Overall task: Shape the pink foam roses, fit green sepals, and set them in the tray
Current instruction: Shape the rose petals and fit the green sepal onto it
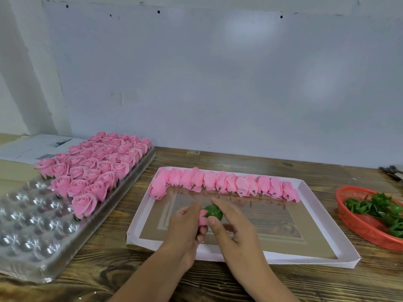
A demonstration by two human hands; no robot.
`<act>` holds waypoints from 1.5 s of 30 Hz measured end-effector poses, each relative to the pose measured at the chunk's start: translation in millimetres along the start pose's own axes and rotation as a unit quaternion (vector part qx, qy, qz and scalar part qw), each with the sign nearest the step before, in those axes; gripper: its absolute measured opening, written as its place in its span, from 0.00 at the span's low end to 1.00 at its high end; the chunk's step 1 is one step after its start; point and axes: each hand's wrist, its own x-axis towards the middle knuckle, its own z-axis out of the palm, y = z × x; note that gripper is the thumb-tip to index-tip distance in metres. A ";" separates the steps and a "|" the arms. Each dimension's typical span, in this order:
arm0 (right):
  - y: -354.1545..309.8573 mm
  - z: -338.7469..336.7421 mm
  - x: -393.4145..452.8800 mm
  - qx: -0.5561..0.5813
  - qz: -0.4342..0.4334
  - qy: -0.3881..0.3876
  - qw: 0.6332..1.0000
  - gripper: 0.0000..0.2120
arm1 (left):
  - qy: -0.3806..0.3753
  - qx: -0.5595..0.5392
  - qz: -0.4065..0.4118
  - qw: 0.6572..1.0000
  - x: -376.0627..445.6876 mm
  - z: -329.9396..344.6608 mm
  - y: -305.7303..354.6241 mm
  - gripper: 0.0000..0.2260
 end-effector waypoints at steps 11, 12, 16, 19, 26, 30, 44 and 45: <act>8.3 -1.4 1.8 -0.039 0.005 0.081 0.996 0.19 | 0.006 0.004 0.000 1.000 0.6 0.0 -1.0 0.10; 8.4 -1.3 1.9 -0.017 0.010 0.095 0.995 0.17 | 0.005 0.002 0.000 1.000 0.9 -0.1 -1.1 0.10; 9.3 -4.8 5.8 0.065 0.025 0.157 0.985 0.14 | 0.000 -0.012 -0.009 1.000 2.6 -1.8 -1.5 0.11; 8.7 -7.4 7.9 0.046 0.016 0.148 0.988 0.16 | -0.004 -0.015 -0.012 1.000 2.6 -2.1 -1.5 0.12; 4.1 -6.9 6.5 -0.005 -0.034 0.140 0.990 0.13 | -0.006 -0.025 -0.024 0.999 -0.1 -2.0 1.3 0.11; 5.5 -6.0 4.2 -0.029 -0.038 0.105 0.993 0.14 | 0.002 -0.025 -0.023 0.999 -0.5 -0.1 2.0 0.09; 4.6 -3.2 3.1 0.031 -0.034 0.064 0.997 0.19 | -0.019 -0.032 -0.035 0.999 -1.0 -1.7 2.9 0.10; 4.3 -3.0 2.8 0.038 -0.027 0.061 0.997 0.19 | -0.019 -0.031 -0.035 0.999 -1.3 -1.7 3.0 0.10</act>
